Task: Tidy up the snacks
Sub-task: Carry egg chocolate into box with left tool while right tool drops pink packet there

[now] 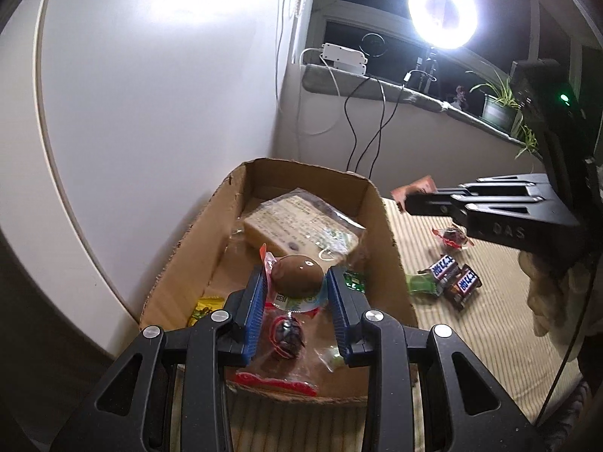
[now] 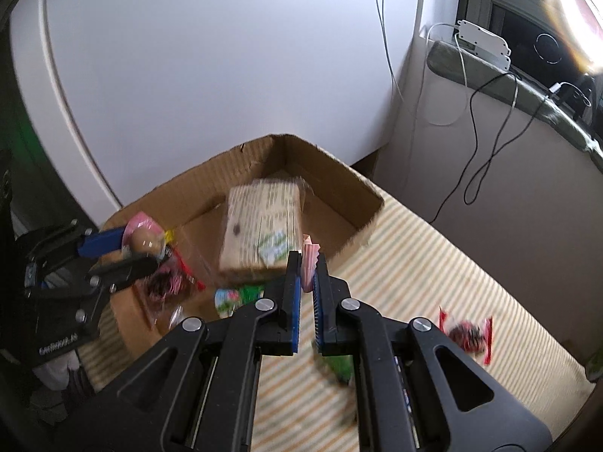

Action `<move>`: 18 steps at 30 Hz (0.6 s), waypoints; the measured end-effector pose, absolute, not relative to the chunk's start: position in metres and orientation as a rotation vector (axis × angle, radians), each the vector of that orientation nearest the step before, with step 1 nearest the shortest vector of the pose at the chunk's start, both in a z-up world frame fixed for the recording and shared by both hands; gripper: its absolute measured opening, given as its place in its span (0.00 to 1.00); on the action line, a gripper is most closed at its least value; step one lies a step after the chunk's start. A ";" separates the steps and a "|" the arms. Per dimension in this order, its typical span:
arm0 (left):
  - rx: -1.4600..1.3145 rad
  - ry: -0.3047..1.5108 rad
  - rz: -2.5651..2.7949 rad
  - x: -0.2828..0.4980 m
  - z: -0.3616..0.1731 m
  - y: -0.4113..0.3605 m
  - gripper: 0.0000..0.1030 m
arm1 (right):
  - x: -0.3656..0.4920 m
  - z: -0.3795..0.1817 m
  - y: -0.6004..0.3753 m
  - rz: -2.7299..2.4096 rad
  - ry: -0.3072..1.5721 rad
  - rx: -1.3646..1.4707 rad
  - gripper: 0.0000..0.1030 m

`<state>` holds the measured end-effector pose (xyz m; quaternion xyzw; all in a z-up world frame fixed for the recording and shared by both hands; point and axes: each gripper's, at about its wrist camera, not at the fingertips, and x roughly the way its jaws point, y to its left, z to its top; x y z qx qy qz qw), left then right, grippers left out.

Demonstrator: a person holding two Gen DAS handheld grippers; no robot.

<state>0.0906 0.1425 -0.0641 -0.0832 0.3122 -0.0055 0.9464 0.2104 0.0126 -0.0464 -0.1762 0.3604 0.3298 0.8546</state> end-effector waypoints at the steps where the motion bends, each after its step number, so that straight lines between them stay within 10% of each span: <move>1: -0.176 0.637 -0.010 0.092 -0.065 0.144 0.30 | 0.214 -0.048 0.017 0.696 0.758 -0.369 0.05; 18: -0.180 0.658 -0.008 0.108 -0.074 0.148 0.30 | 0.266 -0.077 0.051 0.700 0.815 -0.363 0.05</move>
